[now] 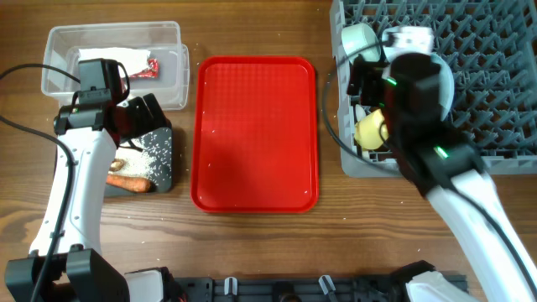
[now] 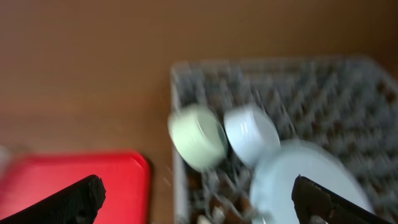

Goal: Sort waste into correct bins and load items into the dishwasher rack

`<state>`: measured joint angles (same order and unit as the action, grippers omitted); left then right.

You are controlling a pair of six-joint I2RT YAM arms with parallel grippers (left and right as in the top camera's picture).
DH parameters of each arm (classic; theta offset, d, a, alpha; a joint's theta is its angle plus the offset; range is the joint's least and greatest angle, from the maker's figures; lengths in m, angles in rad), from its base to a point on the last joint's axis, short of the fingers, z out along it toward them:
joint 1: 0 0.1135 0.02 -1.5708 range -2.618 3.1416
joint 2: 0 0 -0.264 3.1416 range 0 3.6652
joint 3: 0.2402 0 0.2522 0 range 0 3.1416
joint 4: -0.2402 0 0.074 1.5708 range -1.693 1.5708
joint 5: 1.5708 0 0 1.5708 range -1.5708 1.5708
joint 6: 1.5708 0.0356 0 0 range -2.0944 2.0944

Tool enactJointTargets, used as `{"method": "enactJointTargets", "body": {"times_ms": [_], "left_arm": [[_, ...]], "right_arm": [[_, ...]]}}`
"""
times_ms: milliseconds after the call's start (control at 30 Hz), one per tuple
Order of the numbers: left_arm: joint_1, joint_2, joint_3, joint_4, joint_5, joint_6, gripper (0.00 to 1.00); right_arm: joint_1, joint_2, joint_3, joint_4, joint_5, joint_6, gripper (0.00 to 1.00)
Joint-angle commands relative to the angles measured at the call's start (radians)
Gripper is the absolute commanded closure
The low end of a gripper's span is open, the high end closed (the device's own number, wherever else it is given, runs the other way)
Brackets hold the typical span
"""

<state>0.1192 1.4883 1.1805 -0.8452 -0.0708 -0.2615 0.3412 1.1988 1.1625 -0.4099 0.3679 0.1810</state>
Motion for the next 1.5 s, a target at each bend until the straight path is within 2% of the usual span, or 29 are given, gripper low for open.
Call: {"method": "enactJointTargets", "body": {"times_ms": [0, 167, 600, 700, 833, 967, 1133, 1267, 1467], "left_arm": [[0.004, -0.003, 0.009, 0.003, -0.01, -0.012, 0.0], [0.004, -0.003, 0.009, 0.003, -0.01, -0.012, 0.0], [0.004, -0.003, 0.009, 0.003, -0.01, -0.012, 0.0], [0.004, -0.003, 0.009, 0.003, -0.01, -0.012, 0.0], [0.004, -0.003, 0.009, 0.003, -0.01, -0.012, 0.0], [0.004, -0.003, 0.009, 0.003, -0.01, -0.012, 0.0], [0.004, -0.003, 0.009, 0.003, -0.01, -0.012, 0.0], [0.004, -0.003, 0.009, 0.003, -0.01, -0.012, 0.0], [0.004, -0.003, 0.009, 0.003, -0.01, -0.012, 0.0]], "right_arm": [[-0.002, -0.145, 0.017, 0.002, -0.123, 0.005, 0.0], [-0.002, -0.229, 0.017, 0.0, -0.123, 0.005, 0.0], [-0.021, -0.164, -0.007, -0.071, -0.123, 0.001, 0.0], [-0.078, -0.224, -0.094, -0.069, -0.132, -0.006, 0.0], [-0.164, -0.377, -0.283, 0.009, -0.286, -0.097, 0.0], [-0.242, -0.608, -0.56, 0.224, -0.326, -0.071, 0.0], [-0.251, -0.863, -0.845, 0.404, -0.328, -0.065, 0.0], [-0.263, -1.016, -1.012, 0.469, -0.396, -0.066, 0.0], [-0.264, -1.175, -1.141, 0.469, -0.405, -0.065, 0.0]]}}
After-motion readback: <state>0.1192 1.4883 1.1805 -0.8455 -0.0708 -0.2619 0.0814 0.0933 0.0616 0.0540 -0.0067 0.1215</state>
